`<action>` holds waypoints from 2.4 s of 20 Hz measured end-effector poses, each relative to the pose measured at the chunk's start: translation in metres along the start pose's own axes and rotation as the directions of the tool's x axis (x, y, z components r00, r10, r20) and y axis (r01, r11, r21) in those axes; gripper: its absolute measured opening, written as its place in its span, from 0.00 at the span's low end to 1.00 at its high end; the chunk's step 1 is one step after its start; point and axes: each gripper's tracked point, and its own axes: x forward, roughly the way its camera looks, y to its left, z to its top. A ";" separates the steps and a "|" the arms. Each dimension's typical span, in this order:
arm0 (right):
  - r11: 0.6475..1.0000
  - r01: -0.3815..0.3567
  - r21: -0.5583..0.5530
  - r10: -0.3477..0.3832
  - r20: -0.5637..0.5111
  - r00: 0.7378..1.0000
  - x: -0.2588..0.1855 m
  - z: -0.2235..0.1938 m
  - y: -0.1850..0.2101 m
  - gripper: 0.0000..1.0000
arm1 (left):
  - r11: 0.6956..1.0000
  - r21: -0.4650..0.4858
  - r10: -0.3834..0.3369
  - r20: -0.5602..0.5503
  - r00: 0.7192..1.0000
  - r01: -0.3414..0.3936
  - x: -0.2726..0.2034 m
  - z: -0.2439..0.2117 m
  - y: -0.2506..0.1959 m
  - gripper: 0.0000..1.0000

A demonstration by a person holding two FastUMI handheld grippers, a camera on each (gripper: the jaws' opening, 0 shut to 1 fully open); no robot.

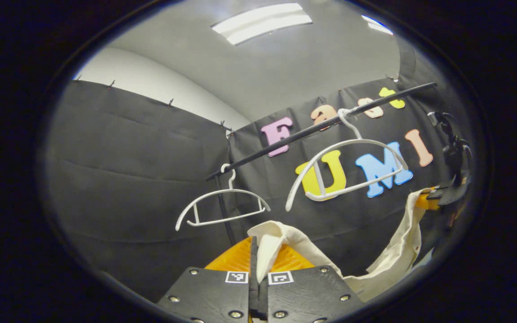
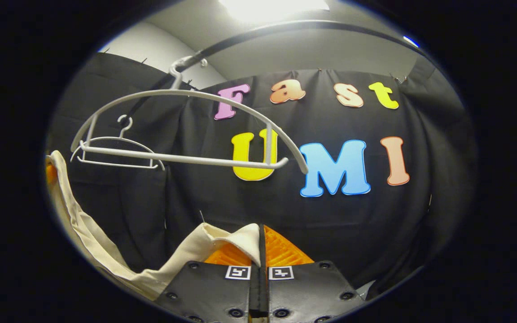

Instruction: Grasp the clothes on the hanger with both hands and then place them into the laundry hamper below.

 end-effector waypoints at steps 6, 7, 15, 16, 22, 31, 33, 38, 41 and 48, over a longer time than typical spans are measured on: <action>0.992 -0.126 0.022 0.125 0.022 0.992 -0.064 0.023 0.069 0.00 | 0.995 -0.052 -0.081 0.029 0.996 0.083 -0.033 0.019 -0.011 0.00; 0.989 -0.148 0.021 0.147 0.019 0.989 -0.071 0.025 0.081 0.00 | 0.994 -0.061 -0.092 0.035 0.995 0.094 -0.036 0.020 -0.011 0.00; 0.956 -0.283 0.078 0.284 0.008 0.959 -0.124 0.032 0.159 0.00 | 0.982 -0.122 -0.137 0.061 0.989 0.143 -0.065 0.024 -0.008 0.01; 0.956 -0.283 0.078 0.284 -0.004 0.959 -0.126 0.025 0.162 0.00 | 0.981 -0.125 -0.140 0.052 0.989 0.146 -0.066 0.018 -0.009 0.01; 0.964 -0.248 0.096 0.262 -0.170 0.950 -0.145 -0.072 0.166 0.01 | 0.977 -0.158 -0.158 -0.084 0.984 0.143 -0.081 -0.075 -0.019 0.01; 0.982 -0.167 0.087 0.188 -0.360 0.914 -0.173 -0.187 0.146 0.01 | 0.958 -0.198 -0.251 -0.238 0.939 0.206 -0.118 -0.181 -0.066 0.01; 0.985 -0.149 0.085 0.170 -0.388 0.906 -0.183 -0.213 0.145 0.01 | 0.960 -0.187 -0.254 -0.273 0.928 0.208 -0.131 -0.206 -0.068 0.01; 0.992 -0.101 0.080 0.127 -0.477 0.870 -0.200 -0.281 0.142 0.01 | 0.959 -0.177 -0.273 -0.392 0.879 0.219 -0.154 -0.284 -0.075 0.00; 0.994 -0.086 0.067 0.108 -0.532 0.839 -0.213 -0.319 0.140 0.00 | 0.959 -0.180 -0.278 -0.480 0.832 0.217 -0.181 -0.339 -0.081 0.01; 0.998 -0.054 0.037 0.065 -0.650 0.757 -0.227 -0.387 0.130 0.02 | 0.959 -0.146 -0.279 -0.629 0.726 0.242 -0.213 -0.435 -0.084 0.01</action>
